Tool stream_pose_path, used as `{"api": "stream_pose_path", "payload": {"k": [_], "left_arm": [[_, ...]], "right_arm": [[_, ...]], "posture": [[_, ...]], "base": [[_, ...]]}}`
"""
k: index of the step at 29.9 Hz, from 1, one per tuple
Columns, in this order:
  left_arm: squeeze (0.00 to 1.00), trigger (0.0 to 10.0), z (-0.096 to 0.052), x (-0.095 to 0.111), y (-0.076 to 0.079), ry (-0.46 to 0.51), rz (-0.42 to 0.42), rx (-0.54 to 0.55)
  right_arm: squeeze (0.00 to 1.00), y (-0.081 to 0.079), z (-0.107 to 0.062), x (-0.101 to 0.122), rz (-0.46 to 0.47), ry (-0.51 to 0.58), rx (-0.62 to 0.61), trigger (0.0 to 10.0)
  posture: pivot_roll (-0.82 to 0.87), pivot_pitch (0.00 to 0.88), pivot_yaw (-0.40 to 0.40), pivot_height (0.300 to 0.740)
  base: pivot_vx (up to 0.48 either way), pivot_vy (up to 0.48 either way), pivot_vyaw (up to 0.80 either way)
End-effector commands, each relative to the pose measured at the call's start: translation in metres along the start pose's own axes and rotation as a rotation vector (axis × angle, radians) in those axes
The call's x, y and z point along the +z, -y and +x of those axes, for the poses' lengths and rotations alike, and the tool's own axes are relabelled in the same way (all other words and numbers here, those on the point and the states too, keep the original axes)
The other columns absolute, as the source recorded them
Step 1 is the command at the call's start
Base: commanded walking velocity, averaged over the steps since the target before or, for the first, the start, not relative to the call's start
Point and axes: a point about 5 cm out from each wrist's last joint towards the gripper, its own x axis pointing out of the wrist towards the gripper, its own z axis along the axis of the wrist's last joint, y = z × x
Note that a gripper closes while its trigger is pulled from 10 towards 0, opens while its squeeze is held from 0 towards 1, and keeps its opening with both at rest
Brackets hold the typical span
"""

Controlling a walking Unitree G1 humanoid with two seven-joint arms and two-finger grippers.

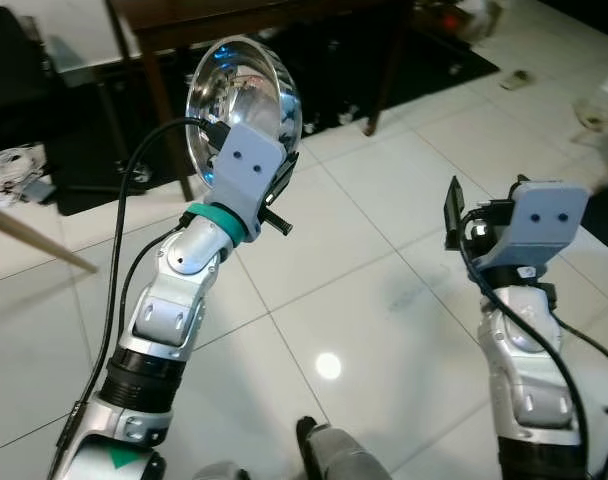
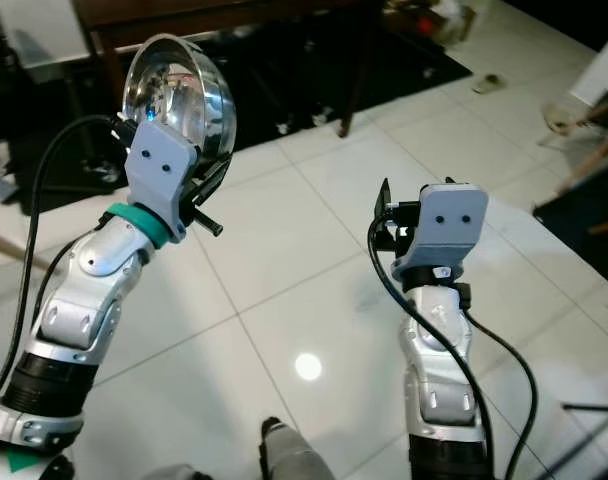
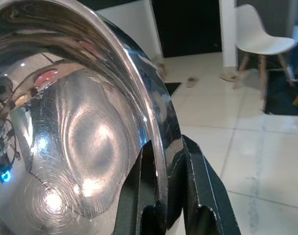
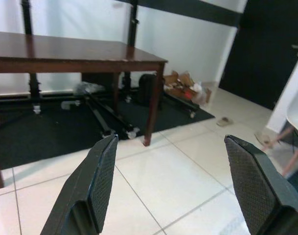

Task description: Setting the table

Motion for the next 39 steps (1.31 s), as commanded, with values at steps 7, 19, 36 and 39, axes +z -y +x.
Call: {"api": "stream_pose_path", "payload": {"k": [7, 19, 36, 39], "left_arm": [[0.0, 10.0, -0.008, -0.003, -0.006, 0.003, 0.009, 0.077], [0.0, 10.0, -0.007, -0.001, -0.007, 0.035, 0.069, 0.083], [0.0, 10.0, 0.002, 0.001, 0.003, 0.057, 0.072, 0.048], [0.0, 10.0, 0.002, 0.0, 0.003, 0.06, 0.074, 0.048]], "right_arm": [[0.0, -0.01, 0.009, -0.003, 0.0, -0.013, 0.064, 10.0], [0.0, -0.016, 0.011, -0.001, 0.053, -0.002, 0.064, 10.0], [0.0, -0.014, 0.006, -0.003, 0.06, -0.003, 0.027, 10.0], [0.0, -0.014, 0.007, -0.003, 0.063, -0.002, 0.025, 10.0]], "posture": [[-0.02, 0.038, -0.025, 0.74], [-0.02, 0.036, -0.005, 0.74], [-0.05, 0.033, 0.026, 0.74], [-0.05, 0.031, 0.026, 0.74]], "base": [[0.0, 0.0, -0.8], [0.121, 0.0, -0.37], [0.48, 0.0, 0.0], [0.48, 0.0, 0.0]]}}
